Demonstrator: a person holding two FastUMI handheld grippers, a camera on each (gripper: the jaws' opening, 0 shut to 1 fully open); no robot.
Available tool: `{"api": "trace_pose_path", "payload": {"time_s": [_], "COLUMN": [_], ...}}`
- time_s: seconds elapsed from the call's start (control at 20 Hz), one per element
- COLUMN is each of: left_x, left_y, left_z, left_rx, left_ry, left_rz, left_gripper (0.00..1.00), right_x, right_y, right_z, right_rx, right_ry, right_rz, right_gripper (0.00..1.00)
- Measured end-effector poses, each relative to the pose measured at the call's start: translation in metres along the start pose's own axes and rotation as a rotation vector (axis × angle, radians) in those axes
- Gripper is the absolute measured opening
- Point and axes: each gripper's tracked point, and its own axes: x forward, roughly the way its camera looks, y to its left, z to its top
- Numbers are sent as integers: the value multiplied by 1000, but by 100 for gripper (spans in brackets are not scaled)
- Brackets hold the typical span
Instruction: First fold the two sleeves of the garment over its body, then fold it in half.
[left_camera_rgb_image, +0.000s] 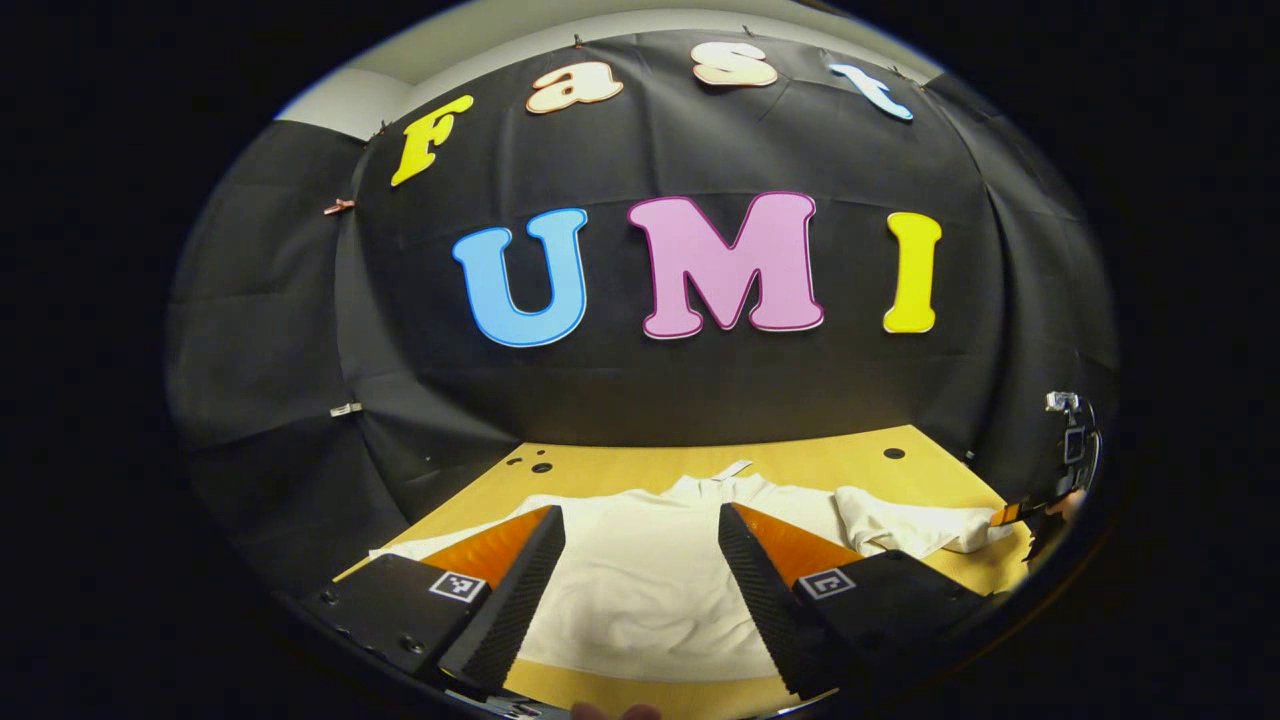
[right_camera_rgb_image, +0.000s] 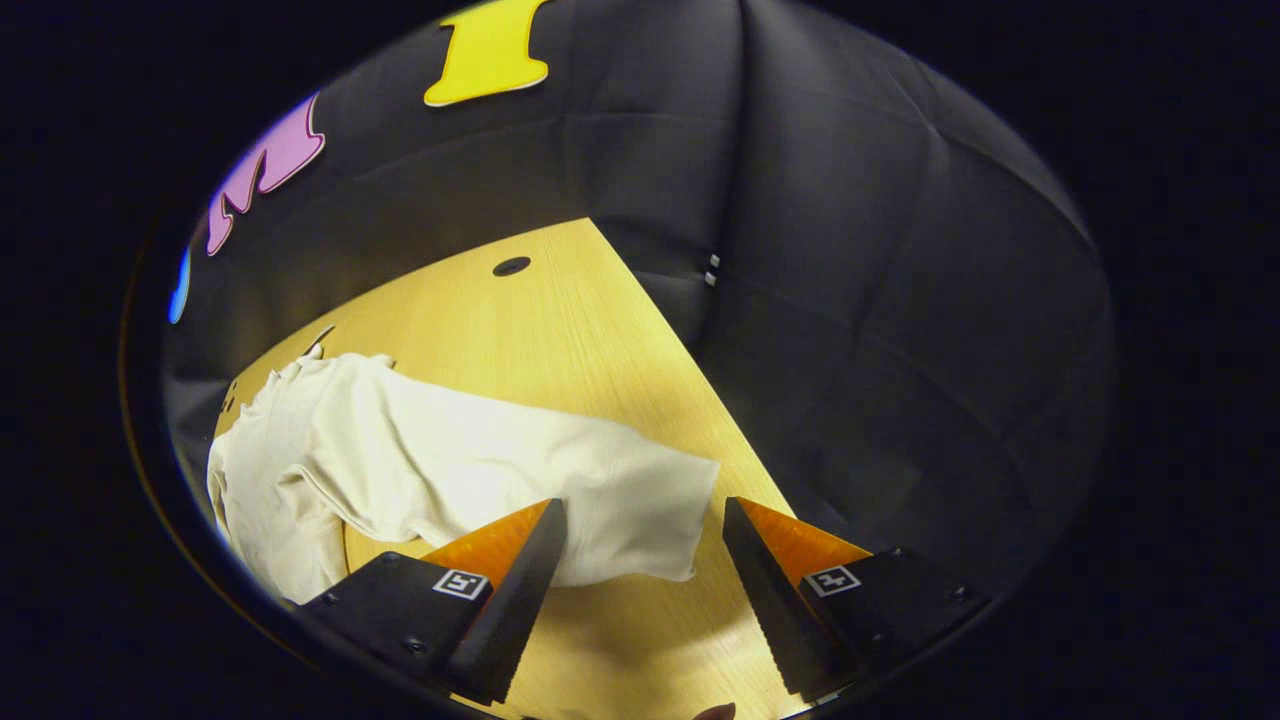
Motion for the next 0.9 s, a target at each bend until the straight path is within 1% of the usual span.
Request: {"api": "trace_pose_path", "payload": {"time_s": [0.05,0.1,0.15,0.2,0.25,0.4,0.45,0.6,0.75,0.9], "left_x": [-3,-4,-6,-7,-8,-5,-5,0,15,35], "left_y": [2,5,8,12,14,24,28,43,57,79], "left_z": [-1,-1,-2,1,4,14,14,12,5,3], "left_rx": [-1,3,9,15,19,20,21,18,6,-16], "left_ry": [4,5,3,-1,-8,-31,-36,-34,-29,-22], "left_rz": [12,24,36,44,50,58,58,45,-2,-58], "left_gripper": [98,98,98,98,98,98,98,97,97,97], "right_x": [6,8,11,13,12,6,0,-32,-69,-111], "right_y": [-1,-2,-3,-3,1,5,4,1,6,20], "right_z": [-5,-10,-3,-7,-6,0,5,16,21,19], "right_rx": [-3,-13,-32,-46,-49,11,14,9,51,52], "right_ry": [15,28,0,12,13,-7,-43,-141,-212,-283], "right_rz": [2,-12,-18,-13,12,36,38,11,-16,-66], "right_gripper": [99,98,92,87,79,23,17,16,17,16]}}
